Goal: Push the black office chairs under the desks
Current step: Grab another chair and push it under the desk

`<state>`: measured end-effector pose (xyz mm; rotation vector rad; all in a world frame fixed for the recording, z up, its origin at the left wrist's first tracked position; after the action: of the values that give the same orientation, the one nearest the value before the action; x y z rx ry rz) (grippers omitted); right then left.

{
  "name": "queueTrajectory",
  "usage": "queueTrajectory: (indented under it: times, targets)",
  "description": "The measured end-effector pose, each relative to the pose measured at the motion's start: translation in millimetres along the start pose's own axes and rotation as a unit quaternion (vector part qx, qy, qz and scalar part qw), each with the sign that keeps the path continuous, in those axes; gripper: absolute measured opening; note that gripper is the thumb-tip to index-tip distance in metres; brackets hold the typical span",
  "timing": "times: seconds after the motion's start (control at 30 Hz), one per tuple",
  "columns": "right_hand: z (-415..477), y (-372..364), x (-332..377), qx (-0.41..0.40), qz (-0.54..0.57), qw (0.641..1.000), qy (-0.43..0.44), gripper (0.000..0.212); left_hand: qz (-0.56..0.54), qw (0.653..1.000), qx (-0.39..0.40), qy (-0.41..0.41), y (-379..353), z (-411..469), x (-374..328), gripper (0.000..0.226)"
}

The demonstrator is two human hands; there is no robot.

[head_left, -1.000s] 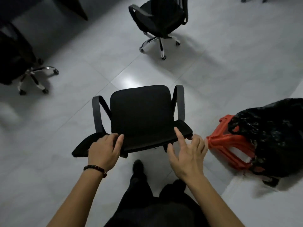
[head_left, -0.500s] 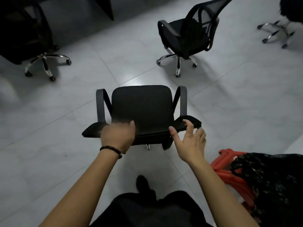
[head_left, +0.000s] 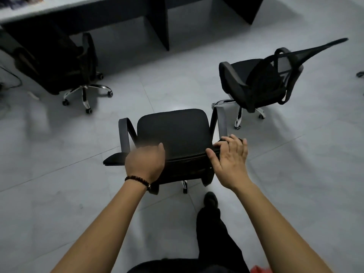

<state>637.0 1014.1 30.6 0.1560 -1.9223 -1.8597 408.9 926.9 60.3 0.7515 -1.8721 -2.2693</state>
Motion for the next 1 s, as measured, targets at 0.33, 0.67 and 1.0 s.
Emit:
queueTrajectory:
  times: [0.33, 0.67, 1.0]
  targets:
    - [177.3, 11.1, -21.1, 0.041, -0.027, 0.988, 0.148, 0.055, 0.067, 0.987, -0.020, 0.146, -16.2, 66.8, 5.9, 0.068]
    - [338.8, -14.8, 48.4, 0.019, 0.001, 0.989, 0.145, 0.047, 0.045, 0.980, -0.138, 0.135, -7.3, 237.3, 71.8, 0.051]
    - [481.6, -38.2, 125.9, 0.014, -0.020, 0.992, 0.127, 0.051, 0.041, 0.986, -0.114, 0.117, -4.3, 396.0, 156.8, 0.050]
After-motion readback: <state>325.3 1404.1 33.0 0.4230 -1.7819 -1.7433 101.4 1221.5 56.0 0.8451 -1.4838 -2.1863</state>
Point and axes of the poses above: each hand's wrist, its own z-axis towards the middle knuckle, its own y-axis out of the back of the hand, x = y × z, the point moved 2 cm from there along z, towards the middle knuckle, and after that the axes turned 9 degrees about -z, right-handed, at the moved point
